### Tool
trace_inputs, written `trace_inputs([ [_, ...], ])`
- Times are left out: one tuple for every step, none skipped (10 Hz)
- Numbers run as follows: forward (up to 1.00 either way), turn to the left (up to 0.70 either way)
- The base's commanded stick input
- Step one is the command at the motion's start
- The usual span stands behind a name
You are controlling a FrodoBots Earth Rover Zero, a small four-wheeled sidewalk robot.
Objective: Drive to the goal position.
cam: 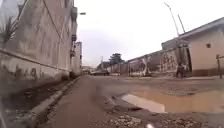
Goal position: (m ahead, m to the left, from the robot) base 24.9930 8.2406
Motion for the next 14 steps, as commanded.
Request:
trace_inputs([
  [0.0, 0.7],
  [0.0, 0.7],
  [0.0, 0.7],
  [0.0, 0.7],
  [0.12, 0.0],
  [0.31, 0.0],
  [0.51, 0.0],
  [0.7, 0.0],
  [0.7, 0.0],
  [0.7, 0.05],
  [0.7, 0.2],
  [0.7, 0.28],
  [0.7, 0.28],
  [0.7, 0.18],
])
